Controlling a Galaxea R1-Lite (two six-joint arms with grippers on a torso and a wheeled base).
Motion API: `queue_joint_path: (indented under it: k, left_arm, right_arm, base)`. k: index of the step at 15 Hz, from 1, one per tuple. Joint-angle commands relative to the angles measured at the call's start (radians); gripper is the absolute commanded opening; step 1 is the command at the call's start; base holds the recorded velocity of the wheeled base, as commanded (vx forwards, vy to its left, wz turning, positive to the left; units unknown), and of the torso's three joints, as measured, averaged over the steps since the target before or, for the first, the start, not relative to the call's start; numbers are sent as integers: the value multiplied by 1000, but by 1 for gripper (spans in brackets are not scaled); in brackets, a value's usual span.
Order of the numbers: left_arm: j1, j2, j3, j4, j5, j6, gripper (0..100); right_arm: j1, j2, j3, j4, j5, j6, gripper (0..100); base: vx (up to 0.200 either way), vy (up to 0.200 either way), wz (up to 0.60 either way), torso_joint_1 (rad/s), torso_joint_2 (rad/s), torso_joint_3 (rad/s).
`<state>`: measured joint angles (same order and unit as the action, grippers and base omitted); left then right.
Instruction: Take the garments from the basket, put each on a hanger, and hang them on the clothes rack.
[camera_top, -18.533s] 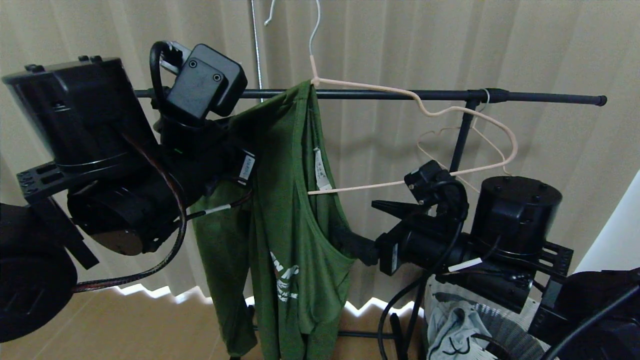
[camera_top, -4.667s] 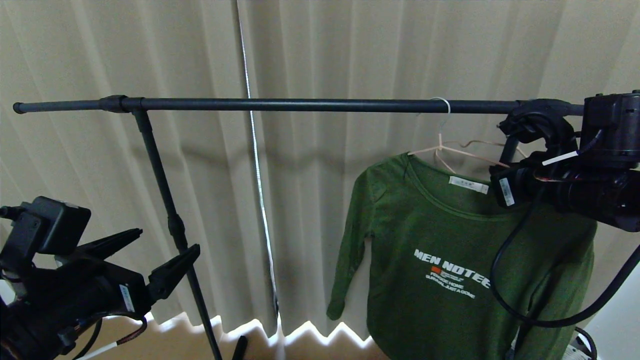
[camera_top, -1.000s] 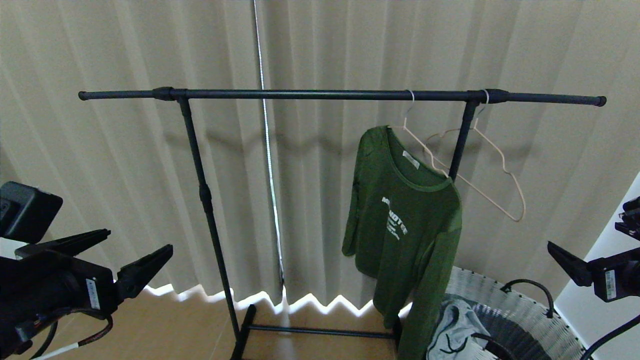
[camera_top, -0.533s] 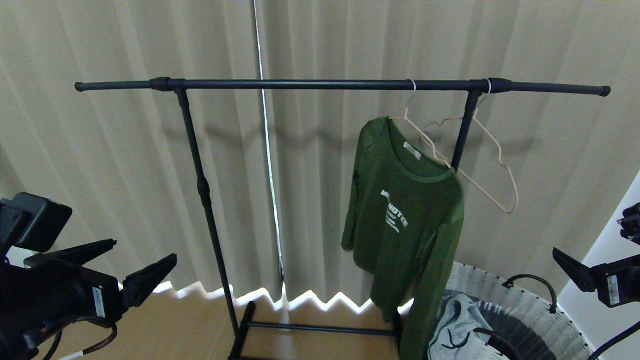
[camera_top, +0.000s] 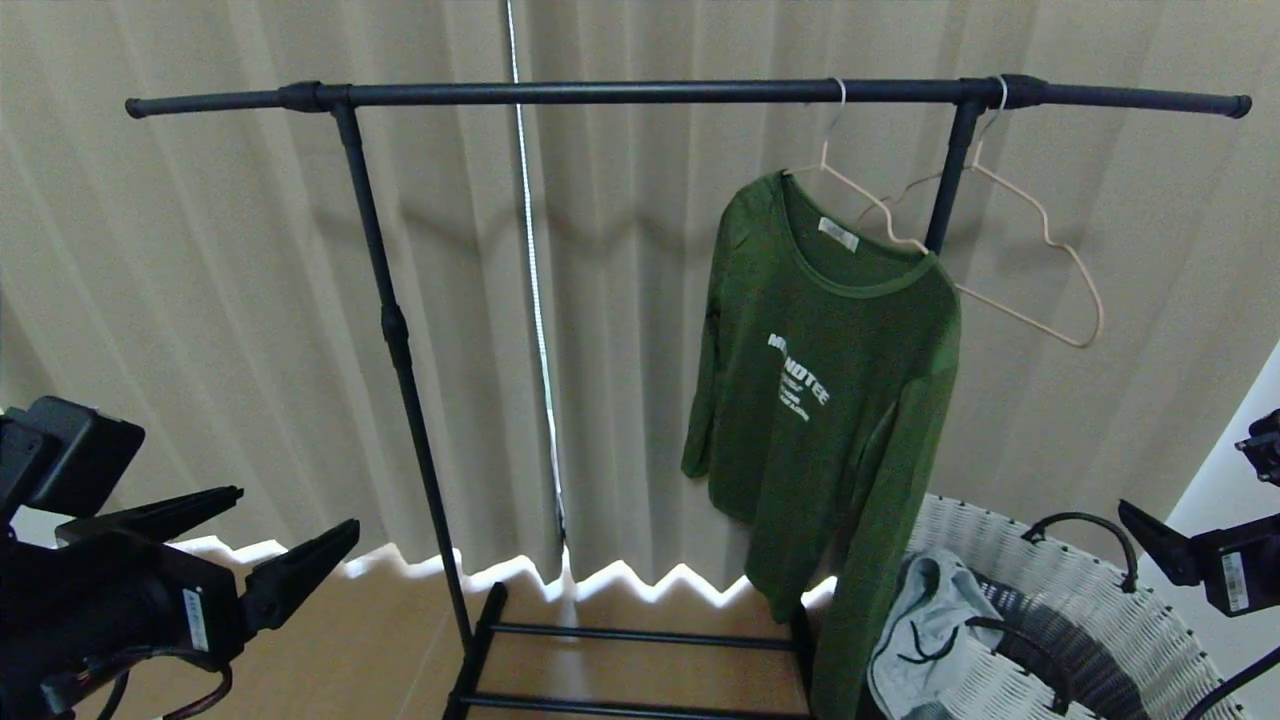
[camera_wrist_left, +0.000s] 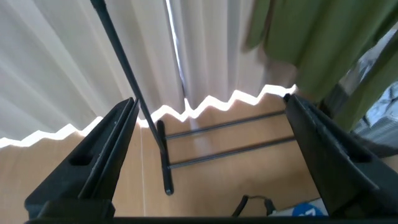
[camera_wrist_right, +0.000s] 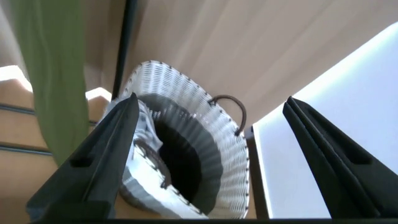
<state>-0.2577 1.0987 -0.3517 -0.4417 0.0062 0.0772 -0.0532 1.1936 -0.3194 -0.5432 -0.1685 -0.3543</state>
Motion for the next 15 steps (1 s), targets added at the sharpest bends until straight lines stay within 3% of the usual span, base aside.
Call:
queue_joint_path:
  k: [1,8,15]
  left_arm:
    - [3,-34,3,0,0,-1,100]
    - [3,-54,14,0,0,13,100]
    - [1,-54,31,-2,0,45,100]
  right_arm:
    - [-7,7,-1,-3,0,-19,100]
    - [-8,21,-1,-3,0,-25,100]
    - [-43,86,-1,-3,-2,-52,100]
  base:
    - [0,0,0,-193,442,290]
    - [0,0,0,-134,406,275]
    - [0,0,0,-6,28,20]
